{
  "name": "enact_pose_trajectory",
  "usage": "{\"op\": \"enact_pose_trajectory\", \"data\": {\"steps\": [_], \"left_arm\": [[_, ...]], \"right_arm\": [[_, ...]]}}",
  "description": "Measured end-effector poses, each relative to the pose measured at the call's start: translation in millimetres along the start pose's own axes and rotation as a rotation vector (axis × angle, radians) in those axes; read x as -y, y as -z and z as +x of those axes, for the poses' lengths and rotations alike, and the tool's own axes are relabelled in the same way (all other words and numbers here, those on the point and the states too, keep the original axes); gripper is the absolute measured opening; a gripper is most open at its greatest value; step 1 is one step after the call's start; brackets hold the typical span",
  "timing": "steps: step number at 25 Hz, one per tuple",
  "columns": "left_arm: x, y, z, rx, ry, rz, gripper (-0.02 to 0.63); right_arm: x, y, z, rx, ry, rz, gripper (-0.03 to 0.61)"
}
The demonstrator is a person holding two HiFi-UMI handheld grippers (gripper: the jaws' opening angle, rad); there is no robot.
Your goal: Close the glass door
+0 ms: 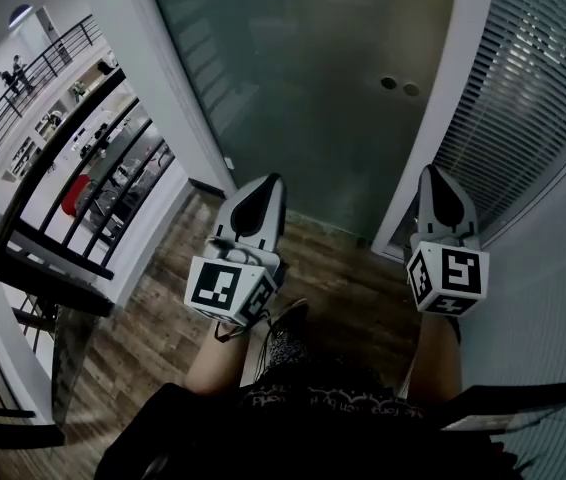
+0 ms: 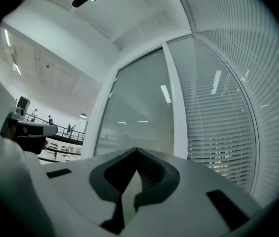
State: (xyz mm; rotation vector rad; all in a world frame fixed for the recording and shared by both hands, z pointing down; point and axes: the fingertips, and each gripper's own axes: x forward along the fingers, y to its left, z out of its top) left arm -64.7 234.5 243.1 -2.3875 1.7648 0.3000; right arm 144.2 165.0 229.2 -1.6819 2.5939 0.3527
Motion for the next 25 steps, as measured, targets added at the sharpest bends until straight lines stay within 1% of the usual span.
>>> {"op": "enact_pose_trajectory", "data": {"steps": [3,12,16,21,25], "left_arm": [[1,-1,-2,-0.004,-0.013,-0.013,0.002],[3,0,1,-0.004,-0.020,-0.014,0.002],[0,6,-1,0.004,-0.013,0.004,0.002],[-5,3,-4,0.006,-0.016,0.016,0.002],[-7,-7,-1,0.003,-0.038,-0.034,0.002]], "right_arm": [[1,1,1,0.000,0.000,-0.004,0.002],[6,5,4,-0.014,0.005,-0.015,0.002],[6,8,5,-0.015,0.009,-0.019,0.002],[4,5,6,-0.016,0.010,-0.019,0.002],[2,0,11,-0.015,0.010,-0.021,0.002]]}}
